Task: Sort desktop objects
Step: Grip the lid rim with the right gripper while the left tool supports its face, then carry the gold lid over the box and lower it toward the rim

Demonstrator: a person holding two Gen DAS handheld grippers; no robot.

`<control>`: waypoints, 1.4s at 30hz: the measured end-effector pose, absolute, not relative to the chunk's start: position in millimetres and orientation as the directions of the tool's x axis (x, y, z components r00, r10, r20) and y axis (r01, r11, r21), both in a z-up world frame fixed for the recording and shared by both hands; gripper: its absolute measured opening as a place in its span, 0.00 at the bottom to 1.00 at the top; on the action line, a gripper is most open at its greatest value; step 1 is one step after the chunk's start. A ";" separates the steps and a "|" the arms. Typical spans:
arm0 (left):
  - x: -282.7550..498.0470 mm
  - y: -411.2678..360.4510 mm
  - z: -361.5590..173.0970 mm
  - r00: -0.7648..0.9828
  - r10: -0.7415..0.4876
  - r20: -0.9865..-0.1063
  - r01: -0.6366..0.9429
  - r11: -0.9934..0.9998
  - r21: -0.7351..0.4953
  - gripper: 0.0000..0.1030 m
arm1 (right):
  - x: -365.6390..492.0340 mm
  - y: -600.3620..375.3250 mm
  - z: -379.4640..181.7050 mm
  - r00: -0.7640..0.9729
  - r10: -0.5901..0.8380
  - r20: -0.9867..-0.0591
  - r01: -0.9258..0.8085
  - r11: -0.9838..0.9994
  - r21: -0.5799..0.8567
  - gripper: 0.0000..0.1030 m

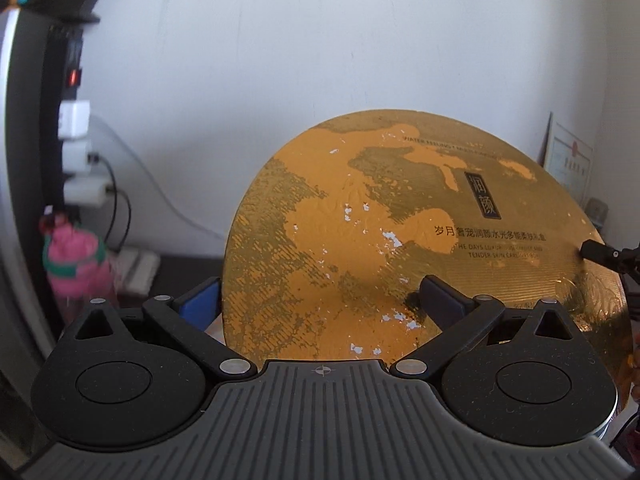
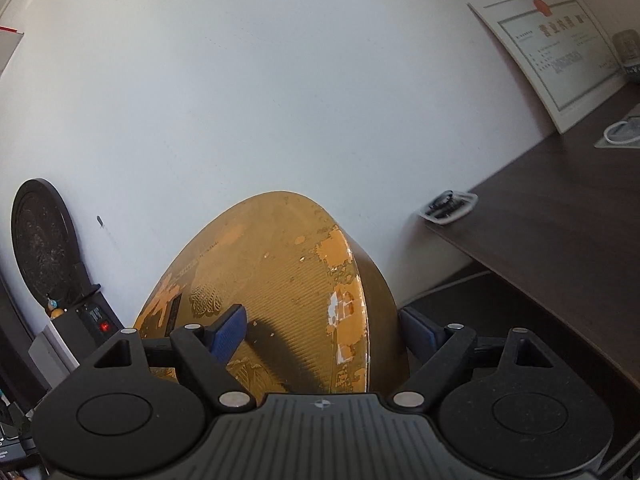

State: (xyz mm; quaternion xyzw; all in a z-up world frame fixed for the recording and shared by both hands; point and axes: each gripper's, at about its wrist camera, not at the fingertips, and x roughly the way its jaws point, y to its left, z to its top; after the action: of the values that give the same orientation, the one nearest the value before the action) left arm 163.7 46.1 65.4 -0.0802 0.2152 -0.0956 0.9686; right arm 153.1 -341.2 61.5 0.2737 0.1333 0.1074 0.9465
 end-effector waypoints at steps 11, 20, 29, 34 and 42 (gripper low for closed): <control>94.9 25.7 52.0 0.847 -0.265 -0.461 0.178 0.958 -0.225 0.99 | 86.3 -345.5 53.4 0.937 0.220 -0.271 -0.038 0.837 0.546 0.82; 55.4 4.0 50.2 0.827 -0.314 -0.466 0.224 0.945 -0.240 0.98 | 43.9 -355.7 56.3 0.940 0.173 -0.292 0.011 0.844 0.536 0.82; 39.2 -5.4 44.6 0.804 -0.341 -0.487 0.247 0.937 -0.247 0.98 | 15.2 -367.0 52.0 0.935 0.144 -0.324 0.057 0.841 0.538 0.81; 32.5 -8.4 41.9 0.795 -0.345 -0.500 0.247 0.936 -0.253 0.98 | 8.2 -368.8 52.1 0.932 0.141 -0.333 0.060 0.847 0.527 0.81; 38.1 -3.1 44.2 0.797 -0.333 -0.504 0.227 0.938 -0.261 0.98 | 19.5 -364.3 55.8 0.928 0.157 -0.337 0.045 0.852 0.521 0.81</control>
State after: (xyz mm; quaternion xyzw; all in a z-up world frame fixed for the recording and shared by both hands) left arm 38.1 -3.1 44.2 -0.0941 0.2818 -0.1482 0.9433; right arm 19.5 -364.3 55.8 0.2702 0.1871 0.0295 0.9440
